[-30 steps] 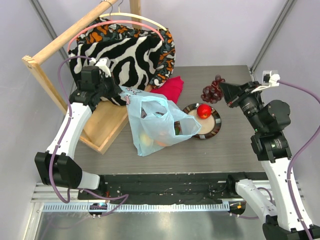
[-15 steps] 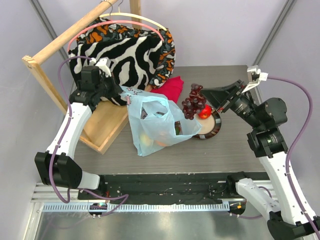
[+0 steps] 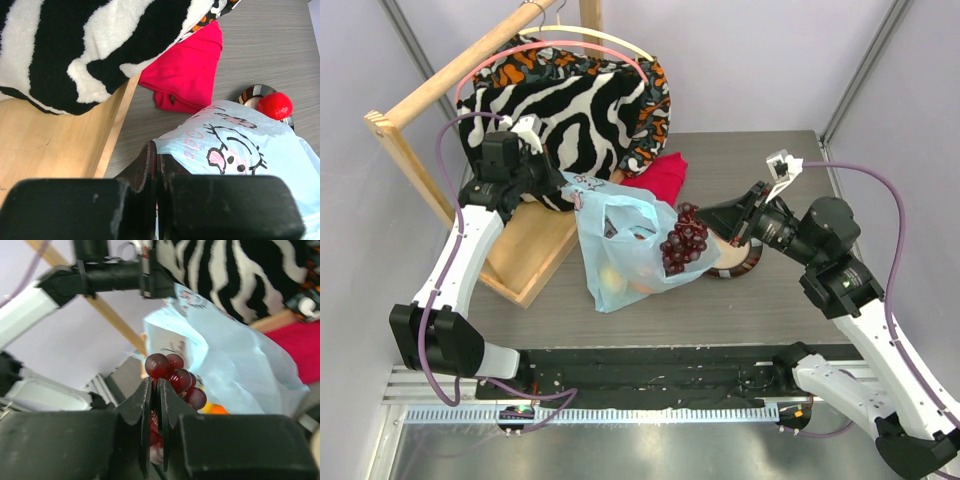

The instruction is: Place the fruits into the plastic bag

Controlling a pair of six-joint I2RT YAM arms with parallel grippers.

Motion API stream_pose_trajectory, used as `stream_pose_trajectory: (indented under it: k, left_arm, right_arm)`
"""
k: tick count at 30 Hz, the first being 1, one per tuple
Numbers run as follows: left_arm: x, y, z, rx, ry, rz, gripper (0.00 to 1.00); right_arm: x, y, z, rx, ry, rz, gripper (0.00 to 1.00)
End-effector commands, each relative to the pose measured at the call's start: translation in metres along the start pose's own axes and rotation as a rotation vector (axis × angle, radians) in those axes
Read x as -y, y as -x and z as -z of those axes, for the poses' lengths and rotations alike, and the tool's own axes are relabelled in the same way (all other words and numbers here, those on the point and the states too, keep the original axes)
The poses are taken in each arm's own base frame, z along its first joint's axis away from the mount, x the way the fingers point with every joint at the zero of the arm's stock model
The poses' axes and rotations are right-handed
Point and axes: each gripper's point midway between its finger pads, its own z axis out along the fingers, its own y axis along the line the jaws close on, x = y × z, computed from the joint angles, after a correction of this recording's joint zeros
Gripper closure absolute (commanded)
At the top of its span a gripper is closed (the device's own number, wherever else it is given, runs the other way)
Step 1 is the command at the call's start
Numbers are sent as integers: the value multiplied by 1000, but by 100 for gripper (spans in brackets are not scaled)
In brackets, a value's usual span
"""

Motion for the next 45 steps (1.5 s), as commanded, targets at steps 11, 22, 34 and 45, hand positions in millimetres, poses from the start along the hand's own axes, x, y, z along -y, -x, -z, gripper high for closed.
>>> stream_pose_trajectory:
  k: [11, 22, 34, 45]
  left_arm:
    - [3, 25, 11, 80, 5, -35, 100]
    - [5, 24, 8, 72, -7, -29, 100]
    - [4, 23, 8, 68, -4, -31, 100]
    - [3, 22, 7, 64, -1, -33, 100]
  right_arm:
    - [87, -42, -14, -102, -317, 88, 99]
    - [38, -103, -71, -246, -145, 101, 99]
    - [78, -135, -87, -355, -344, 162, 99]
    - [124, -136, -82, -425, -448, 170, 99]
